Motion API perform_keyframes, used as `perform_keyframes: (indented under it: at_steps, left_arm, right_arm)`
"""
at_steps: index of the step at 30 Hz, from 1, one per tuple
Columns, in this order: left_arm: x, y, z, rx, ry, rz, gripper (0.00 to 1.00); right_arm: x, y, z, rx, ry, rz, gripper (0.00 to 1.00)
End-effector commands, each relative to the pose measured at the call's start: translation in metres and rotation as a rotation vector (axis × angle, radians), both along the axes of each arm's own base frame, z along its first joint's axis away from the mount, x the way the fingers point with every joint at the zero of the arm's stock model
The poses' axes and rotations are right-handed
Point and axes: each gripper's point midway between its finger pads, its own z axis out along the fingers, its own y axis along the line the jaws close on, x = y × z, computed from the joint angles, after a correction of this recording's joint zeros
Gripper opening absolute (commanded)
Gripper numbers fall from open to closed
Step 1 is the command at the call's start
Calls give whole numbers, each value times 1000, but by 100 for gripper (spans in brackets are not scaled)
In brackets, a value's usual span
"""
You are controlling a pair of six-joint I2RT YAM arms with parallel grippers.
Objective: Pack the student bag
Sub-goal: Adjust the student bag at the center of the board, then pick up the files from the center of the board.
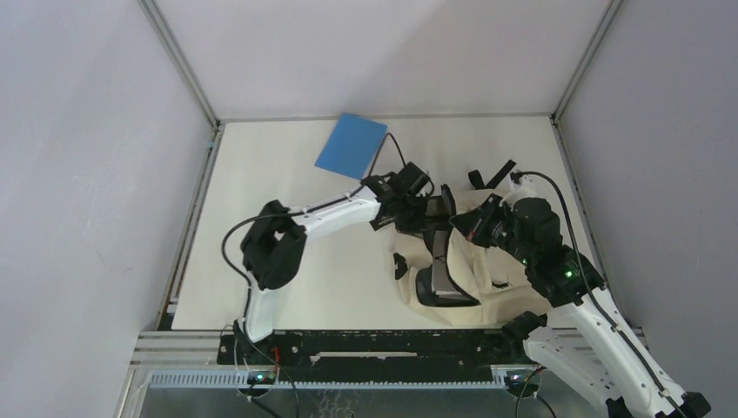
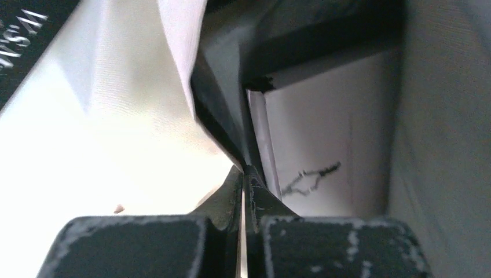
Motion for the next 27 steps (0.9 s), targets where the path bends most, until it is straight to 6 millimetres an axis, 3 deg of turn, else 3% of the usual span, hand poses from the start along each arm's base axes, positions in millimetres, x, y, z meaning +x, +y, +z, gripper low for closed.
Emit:
perform_keyframes:
  at_steps: [1,4,7,11,14,16,17,18,20,24,27]
  left_arm:
    - [12,23,75,-139,-77,-63,0]
    - [7,42,81,-136,-60,-138,0]
    - [3,63,76,-80,-50,-205,0]
    - [8,81,61,-30,-9,-188,0]
    - [12,90,66,-17,-43,-169,0]
    - [13,91,77,-32,-75,-177,12]
    - [13,92,84,-36,-89,-183,32]
    - [13,93,89,-31,-99,-185,45]
    - [16,100,101,-9,-134,-176,60]
    - [31,122,122,4,-195,-95,63]
    - [51,147,125,-8,-206,42,62]
  right_arm:
    - [4,-13,18,2,-81,-38,0]
    - [6,-25,10,-38,-62,-71,0]
    - [8,-35,-1,-80,-41,-102,0]
    - [9,-39,-11,-86,-22,-109,0]
    - [9,-40,-13,-85,-12,-111,0]
    - [8,-39,-14,-85,-10,-107,0]
    - [8,-38,-14,-85,-10,-103,0]
    - [9,-38,-14,-84,-7,-101,0]
    - [9,-36,-14,-81,-6,-96,0]
    - [9,-37,-13,-80,-9,-97,0]
    - [9,-38,-14,-84,-8,-99,0]
